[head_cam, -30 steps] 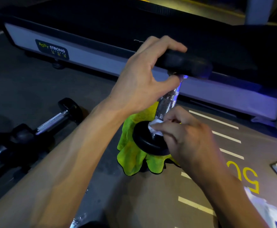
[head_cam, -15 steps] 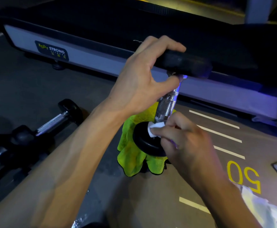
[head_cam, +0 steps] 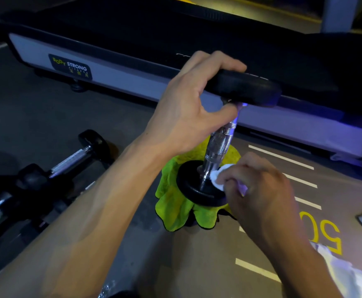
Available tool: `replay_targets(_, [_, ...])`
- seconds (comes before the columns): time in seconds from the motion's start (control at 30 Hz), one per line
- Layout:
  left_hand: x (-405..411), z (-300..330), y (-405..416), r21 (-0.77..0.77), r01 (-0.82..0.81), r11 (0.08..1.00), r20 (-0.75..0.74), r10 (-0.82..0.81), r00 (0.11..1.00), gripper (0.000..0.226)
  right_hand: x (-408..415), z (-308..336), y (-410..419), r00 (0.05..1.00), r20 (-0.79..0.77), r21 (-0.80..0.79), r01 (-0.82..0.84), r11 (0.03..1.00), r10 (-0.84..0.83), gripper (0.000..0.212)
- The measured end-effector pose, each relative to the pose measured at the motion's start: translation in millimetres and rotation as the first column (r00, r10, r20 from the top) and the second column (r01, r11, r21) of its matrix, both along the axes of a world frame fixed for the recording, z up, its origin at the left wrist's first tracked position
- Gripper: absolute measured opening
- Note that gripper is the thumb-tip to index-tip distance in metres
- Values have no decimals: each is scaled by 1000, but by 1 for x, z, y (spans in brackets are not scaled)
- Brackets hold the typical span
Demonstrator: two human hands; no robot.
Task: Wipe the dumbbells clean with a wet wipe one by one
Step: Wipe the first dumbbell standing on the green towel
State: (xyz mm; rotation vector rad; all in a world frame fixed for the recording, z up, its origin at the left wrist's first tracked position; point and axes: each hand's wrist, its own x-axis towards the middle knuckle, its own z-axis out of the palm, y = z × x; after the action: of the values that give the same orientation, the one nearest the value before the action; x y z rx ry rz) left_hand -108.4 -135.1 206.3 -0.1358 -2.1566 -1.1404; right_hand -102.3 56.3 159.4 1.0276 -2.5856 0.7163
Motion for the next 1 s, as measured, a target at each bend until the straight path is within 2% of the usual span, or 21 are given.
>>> replay_targets(0.13, [-1,1,1,7,2,1000,13,-2,1000,40,8,-4,-1,995,52,-121,-82,989,89,25])
replay_targets(0.23, [-1,1,1,8,7,1000,19,-7,1000,40,14,-8,0,981,103,-136,-150,979,164,24])
replay_targets(0.4, [-2,1,2,13,-3,1000,18,3,1000,40,25,-9,4,967,180,-124,-160,979,181,31])
replay_targets(0.57, [-2,2,4,12,2,1000,35,-3,999,41,26,-5,-3,985,120,-114,-112,987,125,40])
replay_targets(0.63, [-2,3,3,7,0,1000,43,0,999,41,22,0,-5,991,94,-104,-82,991,92,37])
replay_targets(0.77, [-3,3,3,13,-3,1000,43,3,999,41,27,-3,-4,986,112,-8,-123,992,123,30])
replay_targets(0.87, [-1,3,5,8,4,1000,34,-4,999,41,21,2,-7,993,77,-15,-94,995,95,28])
replay_targets(1.0, [-1,4,4,3,0,1000,53,-1,999,42,18,8,-11,998,49,-41,-43,998,45,43])
